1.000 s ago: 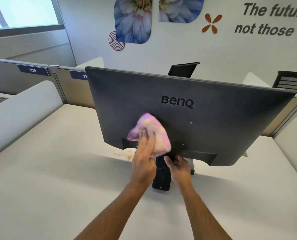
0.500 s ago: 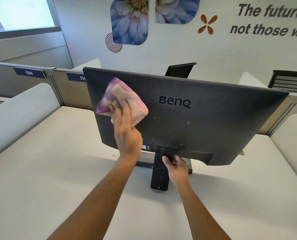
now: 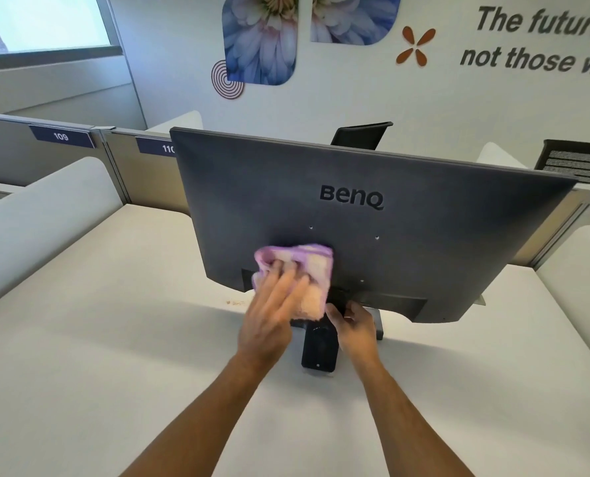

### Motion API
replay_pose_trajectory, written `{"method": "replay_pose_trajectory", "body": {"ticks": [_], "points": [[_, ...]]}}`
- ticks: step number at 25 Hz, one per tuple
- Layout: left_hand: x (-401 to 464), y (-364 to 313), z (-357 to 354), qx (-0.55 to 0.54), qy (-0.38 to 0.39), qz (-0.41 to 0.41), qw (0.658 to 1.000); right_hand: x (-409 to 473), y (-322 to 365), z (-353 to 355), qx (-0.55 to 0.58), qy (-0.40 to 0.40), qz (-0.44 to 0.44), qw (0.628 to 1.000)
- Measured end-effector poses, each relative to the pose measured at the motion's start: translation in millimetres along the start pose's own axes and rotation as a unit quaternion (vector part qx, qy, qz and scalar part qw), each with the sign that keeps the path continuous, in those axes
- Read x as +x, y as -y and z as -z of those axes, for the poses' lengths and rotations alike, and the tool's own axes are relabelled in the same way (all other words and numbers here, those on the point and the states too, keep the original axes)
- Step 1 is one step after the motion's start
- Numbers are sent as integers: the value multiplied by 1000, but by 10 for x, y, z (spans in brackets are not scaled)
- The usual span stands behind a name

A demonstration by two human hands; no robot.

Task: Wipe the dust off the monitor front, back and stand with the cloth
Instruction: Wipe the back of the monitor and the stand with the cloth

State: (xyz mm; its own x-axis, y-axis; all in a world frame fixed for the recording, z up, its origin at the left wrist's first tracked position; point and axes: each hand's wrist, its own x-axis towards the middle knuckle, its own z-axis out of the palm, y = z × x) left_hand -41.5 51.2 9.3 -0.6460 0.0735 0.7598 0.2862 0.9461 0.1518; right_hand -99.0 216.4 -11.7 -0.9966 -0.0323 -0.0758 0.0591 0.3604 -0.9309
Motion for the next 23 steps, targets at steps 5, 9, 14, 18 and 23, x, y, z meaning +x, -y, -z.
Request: {"method": "replay_pose_trajectory", "body": {"ticks": [5, 9, 14, 18, 23], "points": [[218, 462, 218, -48, -112, 275, 954, -1, -20, -3, -3, 1, -17, 1000], [-57, 600, 67, -55, 19, 354, 934, 12, -16, -9, 2, 3, -23, 1000], [-95, 608, -27, -180, -4, 638, 748, 30, -14, -14, -6, 4, -31, 999], [109, 862, 140, -289, -174, 691, 640, 39, -24, -10, -12, 1, -32, 999], [176, 700, 119, -351, -113, 683, 631, 18, -13, -7, 0, -1, -24, 1000]]}}
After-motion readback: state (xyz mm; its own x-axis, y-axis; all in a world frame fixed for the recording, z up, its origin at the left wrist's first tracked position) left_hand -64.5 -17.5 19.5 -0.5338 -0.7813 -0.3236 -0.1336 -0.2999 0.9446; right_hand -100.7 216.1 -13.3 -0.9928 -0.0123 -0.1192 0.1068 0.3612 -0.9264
